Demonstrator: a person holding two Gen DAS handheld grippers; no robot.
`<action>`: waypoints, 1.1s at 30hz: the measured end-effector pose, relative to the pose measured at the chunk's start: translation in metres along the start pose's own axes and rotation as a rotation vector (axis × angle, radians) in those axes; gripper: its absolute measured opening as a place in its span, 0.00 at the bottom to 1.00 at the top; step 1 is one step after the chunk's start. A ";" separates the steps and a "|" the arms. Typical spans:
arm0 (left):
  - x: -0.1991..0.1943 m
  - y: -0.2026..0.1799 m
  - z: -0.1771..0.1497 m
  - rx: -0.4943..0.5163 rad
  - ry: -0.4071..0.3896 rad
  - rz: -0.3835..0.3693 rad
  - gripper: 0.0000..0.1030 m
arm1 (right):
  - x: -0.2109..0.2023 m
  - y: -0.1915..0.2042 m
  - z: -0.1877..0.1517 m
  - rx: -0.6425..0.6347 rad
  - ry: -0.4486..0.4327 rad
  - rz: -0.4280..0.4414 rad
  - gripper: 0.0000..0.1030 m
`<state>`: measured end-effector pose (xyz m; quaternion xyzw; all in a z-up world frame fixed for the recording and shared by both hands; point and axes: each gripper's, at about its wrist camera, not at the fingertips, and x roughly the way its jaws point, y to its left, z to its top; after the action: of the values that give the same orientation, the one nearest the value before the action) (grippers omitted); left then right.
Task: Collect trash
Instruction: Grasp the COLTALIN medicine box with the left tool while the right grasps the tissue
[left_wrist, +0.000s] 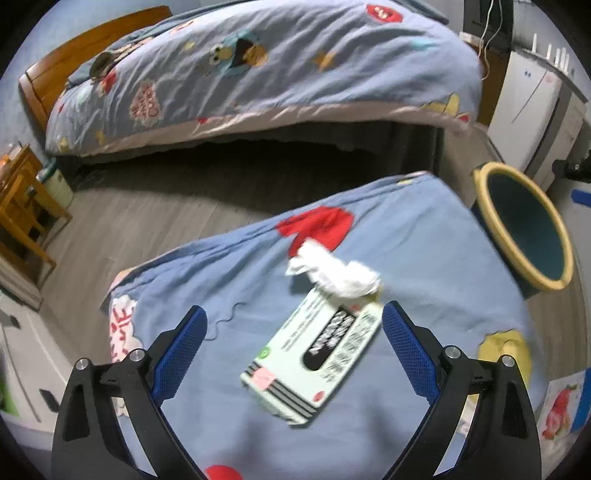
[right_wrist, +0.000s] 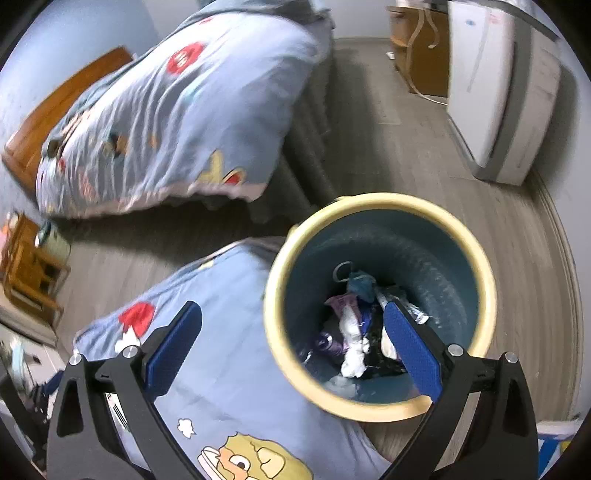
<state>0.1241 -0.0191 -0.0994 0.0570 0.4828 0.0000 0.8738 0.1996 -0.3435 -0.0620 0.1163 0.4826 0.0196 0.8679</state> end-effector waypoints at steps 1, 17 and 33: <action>0.004 0.003 -0.002 0.007 0.010 0.004 0.92 | 0.003 0.010 -0.002 -0.035 0.007 -0.004 0.94; 0.073 -0.019 -0.026 0.263 0.173 -0.090 0.92 | 0.055 0.088 -0.018 -0.296 0.109 0.022 0.94; 0.080 0.005 -0.037 0.255 0.207 -0.234 0.78 | 0.102 0.179 -0.055 -0.574 0.188 0.173 0.82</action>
<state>0.1355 -0.0063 -0.1861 0.1106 0.5696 -0.1568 0.7992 0.2222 -0.1448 -0.1354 -0.0949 0.5237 0.2395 0.8120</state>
